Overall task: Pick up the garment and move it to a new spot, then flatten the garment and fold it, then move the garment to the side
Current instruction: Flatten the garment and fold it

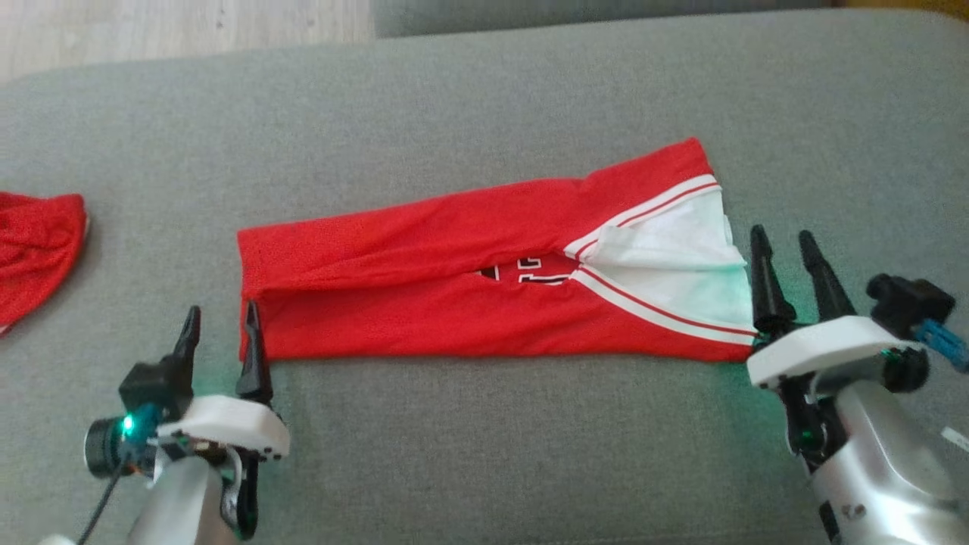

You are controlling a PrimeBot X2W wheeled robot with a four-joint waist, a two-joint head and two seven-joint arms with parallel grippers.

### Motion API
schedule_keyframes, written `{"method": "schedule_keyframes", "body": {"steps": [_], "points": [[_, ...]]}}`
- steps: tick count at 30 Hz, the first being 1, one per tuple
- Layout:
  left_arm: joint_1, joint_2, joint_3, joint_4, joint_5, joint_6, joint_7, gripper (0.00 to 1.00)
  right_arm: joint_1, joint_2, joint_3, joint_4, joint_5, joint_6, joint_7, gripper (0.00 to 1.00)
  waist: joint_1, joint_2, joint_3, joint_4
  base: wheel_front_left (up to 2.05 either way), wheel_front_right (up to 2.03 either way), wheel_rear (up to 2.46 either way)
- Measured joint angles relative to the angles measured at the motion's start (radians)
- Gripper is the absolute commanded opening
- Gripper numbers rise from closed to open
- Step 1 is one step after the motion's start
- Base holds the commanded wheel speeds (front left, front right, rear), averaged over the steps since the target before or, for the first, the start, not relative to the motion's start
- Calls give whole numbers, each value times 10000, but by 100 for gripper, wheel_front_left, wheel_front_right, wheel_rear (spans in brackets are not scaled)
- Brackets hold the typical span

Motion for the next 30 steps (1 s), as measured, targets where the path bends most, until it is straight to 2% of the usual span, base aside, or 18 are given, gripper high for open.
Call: {"method": "schedule_keyframes", "body": {"steps": [7,12,17,25,30], "points": [[1397,-679,1058,-1916,708,236,0,100,1161,855,-1432,-677,-1916,0,0,100,0,0,-663,197,0,0,0],[2587,-895,1204,-2462,1156,213,0,100,2087,1156,-1977,-692,-2752,0,0,100,-1,0,-1281,375,0,0,0],[3269,-897,1131,-2809,1331,127,0,100,2459,1300,-2063,-663,-2909,0,0,100,-1,0,-1656,479,0,0,0],[3424,-899,717,-2863,932,138,0,100,2544,1344,-1962,-301,-2821,0,0,100,0,0,-1648,622,0,0,0],[3343,-897,395,-2849,857,94,0,100,1798,1348,-2040,527,-2955,0,0,100,1,0,-1279,745,0,0,0]]}}
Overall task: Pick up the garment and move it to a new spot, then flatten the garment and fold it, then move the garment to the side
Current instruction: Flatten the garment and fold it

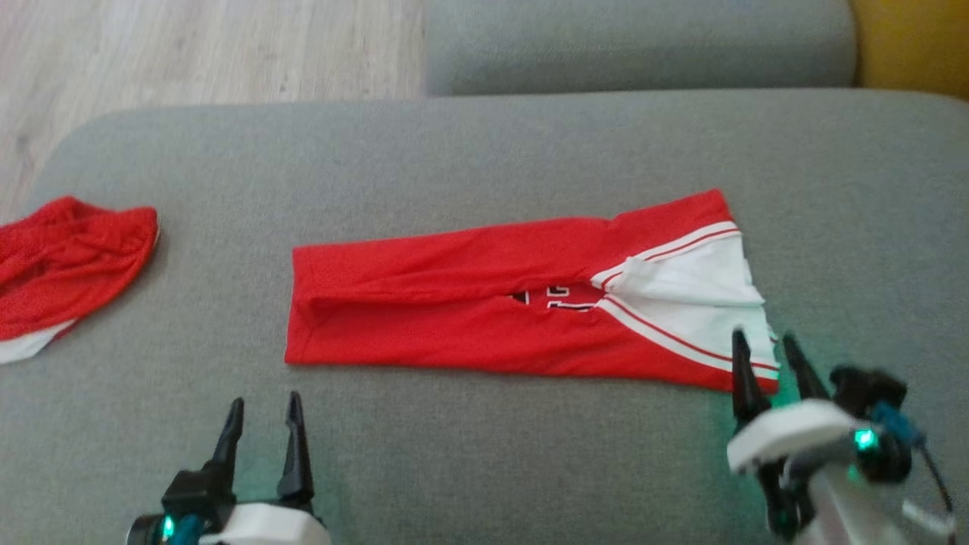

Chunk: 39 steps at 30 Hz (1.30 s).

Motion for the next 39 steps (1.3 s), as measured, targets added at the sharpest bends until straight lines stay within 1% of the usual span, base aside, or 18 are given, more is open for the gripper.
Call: {"method": "schedule_keyframes", "body": {"steps": [4,7,12,15,18,21,22,23,25,28,30,32,35,39], "points": [[-391,-4,-311,42,-71,-82,0,100,-1442,-42,-288,853,-324,0,0,100,1,0,417,192,0,0,0],[-691,-2,-522,52,-176,-134,0,100,-2342,-196,-596,1873,-606,0,4,100,2,0,699,396,0,0,0],[-802,-8,-614,192,-255,-134,0,100,-2957,-443,-1246,3473,-1131,0,58,100,2,0,1050,789,0,0,0],[-803,-6,-591,291,-330,-132,0,100,-3214,-464,-1457,3952,-1181,0,29,100,0,0,1202,947,0,0,0],[-804,-8,-525,334,-330,-130,0,100,-3550,-456,-1248,4219,-938,0,27,100,0,0,1291,1034,0,0,0],[-847,-8,-502,362,-330,-140,0,100,-3604,-443,-652,4282,-351,-2,27,100,0,0,1326,1059,0,0,0],[-866,-8,-504,372,-330,-144,0,100,-3604,-447,-428,4280,-132,-2,27,98,0,0,1324,1061,0,0,0],[-894,-8,-506,384,-330,-178,0,100,-3604,-449,-186,4274,77,-4,29,68,0,0,1318,1064,0,0,0],[-982,-8,-523,420,-330,-217,0,100,-3600,-445,234,4257,500,-4,38,0,0,0,1298,1068,0,0,0],[-1037,-10,-543,430,-336,-219,0,100,-3578,-380,842,4111,1177,-4,130,0,0,0,1267,1056,0,0,0],[-1037,-10,-550,454,-426,-219,0,100,-3521,-351,1057,3996,1494,-4,127,0,0,0,1253,1021,0,0,0],[-1035,-12,-552,497,-433,-217,0,100,-3500,-453,1168,3944,1747,-2,117,0,1,0,1214,975,0,0,0],[-1001,-10,-552,545,-435,-219,0,100,-3395,-734,1149,3854,2006,-2,86,0,0,0,1092,893,0,0,0],[-955,-10,-579,598,-596,-219,0,100,-2996,-1444,903,3488,2082,0,38,0,0,0,894,754,0,0,0]]}}
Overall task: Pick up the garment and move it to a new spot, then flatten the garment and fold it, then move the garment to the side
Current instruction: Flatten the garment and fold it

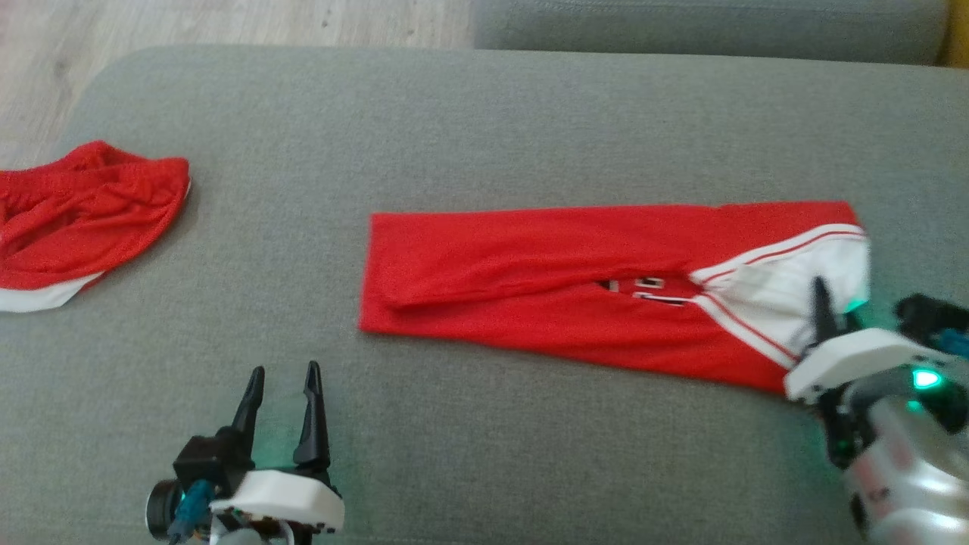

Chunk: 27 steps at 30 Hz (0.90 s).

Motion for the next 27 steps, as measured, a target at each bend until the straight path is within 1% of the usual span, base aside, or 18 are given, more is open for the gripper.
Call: {"method": "schedule_keyframes", "body": {"steps": [3,5,6,7,11,14,17,20,23,27], "points": [[32,-2,-119,38,-86,0,0,100,157,-290,-140,-704,-15,0,-4,0,0,0,-135,-111,0,0,0],[58,-2,-261,46,-153,0,0,100,209,-244,-40,-1411,-98,-2,-8,0,0,0,-198,-158,0,0,0],[58,-2,-261,46,-153,0,0,100,209,-244,-40,-1411,-98,-2,-8,0,0,0,-198,-158,0,0,0],[96,-6,-303,54,-194,0,0,100,219,-151,77,-1732,-96,-2,-8,0,0,0,-222,-166,0,0,0],[181,-2,-625,146,-259,-13,0,100,298,407,1135,-2869,-54,-2,-10,0,0,0,-255,-4,0,0,0],[168,-4,-936,155,-278,-88,0,100,302,740,2220,-3310,236,-2,-12,0,0,0,-254,298,0,0,0],[167,-2,-1152,176,-347,-84,0,100,299,909,3129,-3386,683,-2,-10,0,0,0,-245,739,0,0,0],[166,2,-1386,194,-347,-92,0,100,285,938,3712,-3246,986,-2,-12,0,0,0,-223,1282,0,0,0],[165,-2,-1616,209,-347,-105,0,100,244,961,4056,-2857,1162,-2,-12,0,0,0,-185,1916,0,0,0],[152,4,-1825,169,-384,-169,0,100,12,974,4140,-2261,1235,-2,-12,0,-1,0,-109,2751,0,0,0]]}}
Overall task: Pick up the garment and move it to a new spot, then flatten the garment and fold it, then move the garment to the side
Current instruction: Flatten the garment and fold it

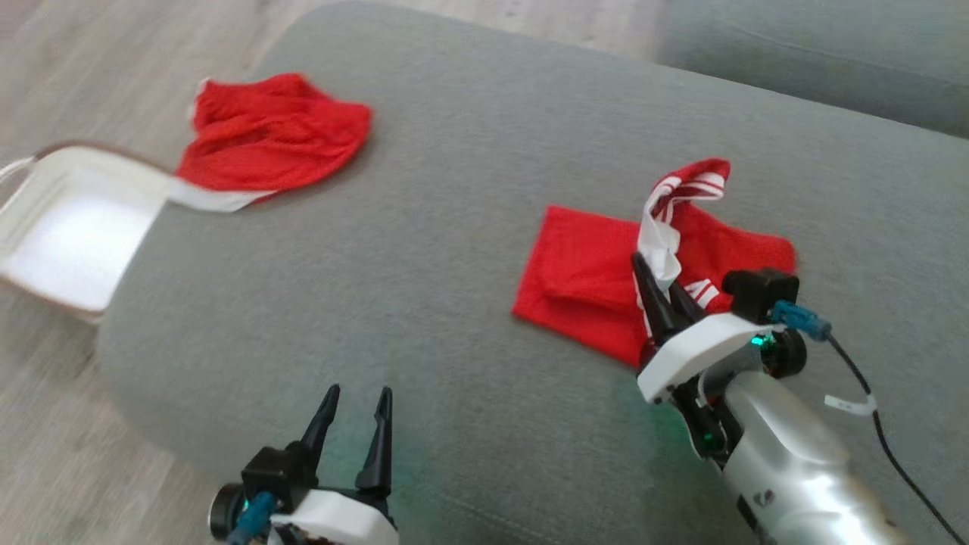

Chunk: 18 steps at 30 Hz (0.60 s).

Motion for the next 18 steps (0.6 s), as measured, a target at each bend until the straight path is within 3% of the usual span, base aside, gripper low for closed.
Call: {"method": "schedule_keyframes", "body": {"steps": [3,4,5,6,11,18], "points": [[-48,0,-104,-111,-146,10,0,100,-287,8,6,311,-2,0,0,0,0,0,83,519,0,0,0],[-91,0,-115,-136,-148,13,0,100,-371,21,17,410,2,0,0,37,0,0,118,660,0,0,0],[-149,0,-117,-165,-153,48,0,100,-416,35,27,481,36,0,0,94,0,0,152,773,0,0,0],[-212,2,-113,-194,-180,88,0,100,-429,73,48,504,113,0,0,100,0,0,188,854,0,0,0],[-249,0,-33,-253,-213,182,0,100,-416,221,-199,-111,270,0,0,100,0,0,228,517,0,0,0],[-261,0,276,-301,-77,171,0,100,184,79,-2416,-1262,-888,0,-2,100,0,0,47,-470,0,0,0]]}}
